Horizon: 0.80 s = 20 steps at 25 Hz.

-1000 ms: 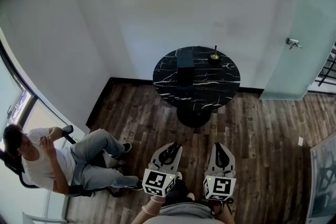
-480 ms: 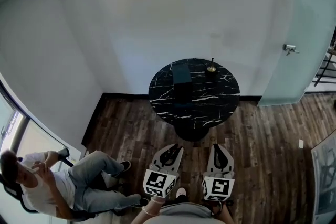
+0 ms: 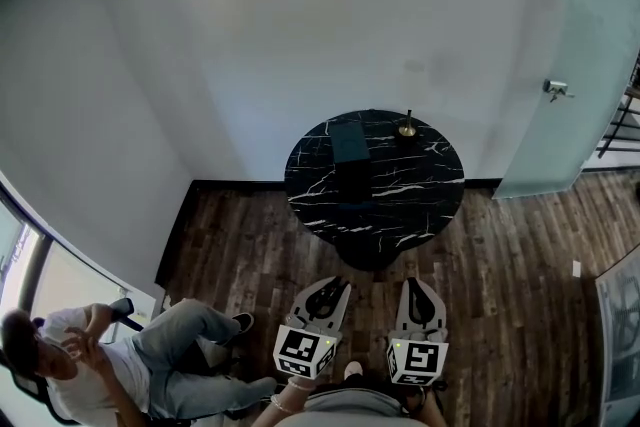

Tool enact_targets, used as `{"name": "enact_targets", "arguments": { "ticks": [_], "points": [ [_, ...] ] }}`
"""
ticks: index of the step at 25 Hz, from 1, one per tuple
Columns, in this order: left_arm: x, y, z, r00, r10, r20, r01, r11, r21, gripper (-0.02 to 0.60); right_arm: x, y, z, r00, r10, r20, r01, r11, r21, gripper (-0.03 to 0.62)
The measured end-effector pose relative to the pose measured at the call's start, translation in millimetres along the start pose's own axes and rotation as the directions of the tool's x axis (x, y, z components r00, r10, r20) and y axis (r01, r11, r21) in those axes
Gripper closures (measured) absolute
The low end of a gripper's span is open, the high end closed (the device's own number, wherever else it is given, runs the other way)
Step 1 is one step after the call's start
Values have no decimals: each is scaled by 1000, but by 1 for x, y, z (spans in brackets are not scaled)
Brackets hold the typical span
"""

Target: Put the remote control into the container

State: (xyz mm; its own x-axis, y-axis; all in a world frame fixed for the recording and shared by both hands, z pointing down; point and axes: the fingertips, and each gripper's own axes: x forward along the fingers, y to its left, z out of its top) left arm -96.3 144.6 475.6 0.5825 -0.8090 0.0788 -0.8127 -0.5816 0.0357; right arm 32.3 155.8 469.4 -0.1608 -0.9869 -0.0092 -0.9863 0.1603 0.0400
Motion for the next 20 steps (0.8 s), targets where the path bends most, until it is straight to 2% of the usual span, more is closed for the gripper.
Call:
{"name": "enact_targets", "arguments": {
  "ticks": [11,20],
  "points": [
    [29,16,3,1000,-11,0,11,1000,-16,514,36,-3,2,1000,6,-10,-6,1000,-6,580],
    [84,33,11,999,37,-2,-37,999,-17,514,97,-22,4,997,74,-13,-74,997,-14,580]
  ]
}}
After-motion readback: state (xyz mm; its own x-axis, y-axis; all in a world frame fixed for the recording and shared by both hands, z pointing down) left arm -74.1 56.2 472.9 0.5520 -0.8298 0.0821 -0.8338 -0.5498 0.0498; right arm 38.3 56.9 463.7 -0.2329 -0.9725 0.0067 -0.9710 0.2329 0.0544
